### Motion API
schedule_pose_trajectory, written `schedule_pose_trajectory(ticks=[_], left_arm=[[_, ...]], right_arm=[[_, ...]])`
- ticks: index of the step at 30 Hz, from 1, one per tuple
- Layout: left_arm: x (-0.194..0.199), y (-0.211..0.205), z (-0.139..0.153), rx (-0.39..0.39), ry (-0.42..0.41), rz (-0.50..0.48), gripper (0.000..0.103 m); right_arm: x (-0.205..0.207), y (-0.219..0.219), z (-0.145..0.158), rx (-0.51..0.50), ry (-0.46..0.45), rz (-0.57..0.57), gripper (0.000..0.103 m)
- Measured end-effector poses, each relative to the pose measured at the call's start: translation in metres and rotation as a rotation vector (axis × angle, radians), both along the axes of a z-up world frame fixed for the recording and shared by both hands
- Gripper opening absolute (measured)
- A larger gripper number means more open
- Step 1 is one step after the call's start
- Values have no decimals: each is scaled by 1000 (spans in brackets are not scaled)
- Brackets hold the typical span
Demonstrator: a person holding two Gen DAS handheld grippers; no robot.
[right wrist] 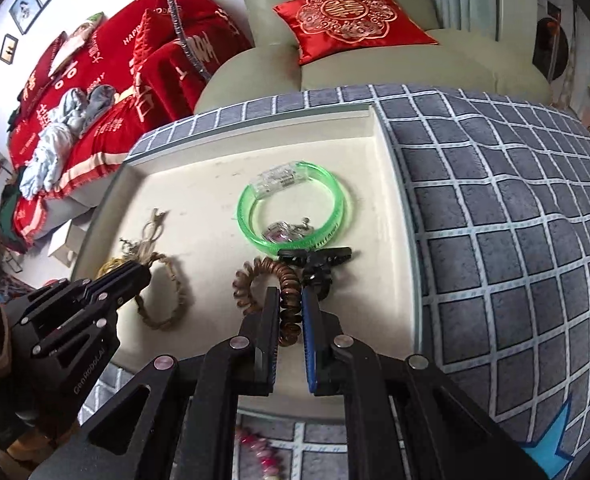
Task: Organize jewelry
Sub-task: 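Carry the braided bracelet and coiled hair tie into the tray and open both tools, then withdraw both tools over the beaded bracelet and silver star clip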
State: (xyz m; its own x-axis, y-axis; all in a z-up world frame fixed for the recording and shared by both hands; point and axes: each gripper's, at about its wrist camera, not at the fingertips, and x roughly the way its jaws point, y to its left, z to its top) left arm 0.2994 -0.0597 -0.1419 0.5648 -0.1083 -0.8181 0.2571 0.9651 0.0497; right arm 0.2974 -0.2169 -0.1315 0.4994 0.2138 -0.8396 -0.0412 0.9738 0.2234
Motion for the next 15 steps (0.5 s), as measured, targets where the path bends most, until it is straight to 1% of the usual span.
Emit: schedule_pose_trajectory(ticks=[3,5,7,8,10,12,13,15], left_arm=[[-3,-6,-5,54,-24,-6,21],[-5,-8,-5,77,-37,-9,21],[-5,-9,-4,77,-35,-12,21],[-5,-8,-4,64,-30,-14,21],[-5,-4,-3,34,-28,-8,21],[-6,-1,-1,16,-32,4,21],[-5,0,-1,11,-31,7,21],[-5,3,1,9,-35,18,21]], right_arm=[[0,0,-5,9,14,-6,13],[0,-2,-8,19,25,-10,14],[0,-3,-8,31,30,-7,14],[0,-3,-7,34,30,-7,16],[-1,-2,-4,58,20,0,26],[-6,-3,4,73,-9,-5,63],[-10,-4,9,80,-27,-10,67],[-17,-7,17,106,-43,-13,67]])
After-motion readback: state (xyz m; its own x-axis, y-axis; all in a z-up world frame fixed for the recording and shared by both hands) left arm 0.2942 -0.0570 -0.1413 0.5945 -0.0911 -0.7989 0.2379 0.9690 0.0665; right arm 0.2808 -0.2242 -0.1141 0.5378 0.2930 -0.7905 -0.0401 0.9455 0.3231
